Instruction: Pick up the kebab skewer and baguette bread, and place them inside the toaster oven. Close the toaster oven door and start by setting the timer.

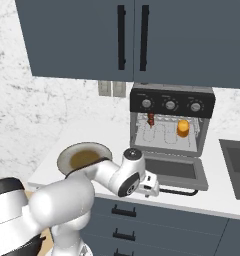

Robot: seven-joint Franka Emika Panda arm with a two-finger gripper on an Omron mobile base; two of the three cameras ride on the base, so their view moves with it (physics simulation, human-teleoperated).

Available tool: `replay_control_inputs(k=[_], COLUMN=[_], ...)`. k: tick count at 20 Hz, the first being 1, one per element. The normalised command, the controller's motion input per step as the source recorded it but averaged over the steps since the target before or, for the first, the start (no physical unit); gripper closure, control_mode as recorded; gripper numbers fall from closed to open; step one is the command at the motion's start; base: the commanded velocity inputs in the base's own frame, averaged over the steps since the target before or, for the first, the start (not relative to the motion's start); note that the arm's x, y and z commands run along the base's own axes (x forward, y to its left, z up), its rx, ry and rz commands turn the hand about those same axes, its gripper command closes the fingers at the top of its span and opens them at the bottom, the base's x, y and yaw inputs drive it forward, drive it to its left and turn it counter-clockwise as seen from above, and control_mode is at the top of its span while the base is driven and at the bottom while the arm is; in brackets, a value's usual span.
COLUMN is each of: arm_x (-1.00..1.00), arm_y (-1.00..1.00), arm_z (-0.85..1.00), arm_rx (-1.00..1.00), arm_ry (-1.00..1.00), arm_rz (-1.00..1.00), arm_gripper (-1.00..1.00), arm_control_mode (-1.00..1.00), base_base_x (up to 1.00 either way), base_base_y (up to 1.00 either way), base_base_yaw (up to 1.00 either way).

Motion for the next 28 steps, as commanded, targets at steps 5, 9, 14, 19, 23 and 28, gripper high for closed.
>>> replay_control_inputs(k=[5,9,14,19,23,28], arm_x=[0.08,0.34,0.43,0.37,0.35,0.44], arm_y=[0.0,0.0,0.0,0.0,0.0,0.01], arm_z=[-0.12,-0.01,0.0,0.0,0.04,0.19], arm_rx=[-0.02,0.0,0.0,0.0,0.0,-0.01], arm_ry=[0.0,-0.04,-0.06,-0.1,-0.13,-0.15], arm_rz=[0.0,0.0,0.0,0.0,0.0,0.0], arm_gripper=[-1.0,-1.0,-1.0,-1.0,-1.0,-1.0], arm_control_mode=[-1.0,-1.0,-1.0,-1.0,-1.0,-1.0], base_base_x=[0.0,0.0,0.0,0.0,0.0,0.0], base_base_y=[0.0,0.0,0.0,0.0,0.0,0.0], base_base_yaw=[0.0,0.0,0.0,0.0,0.0,0.0])
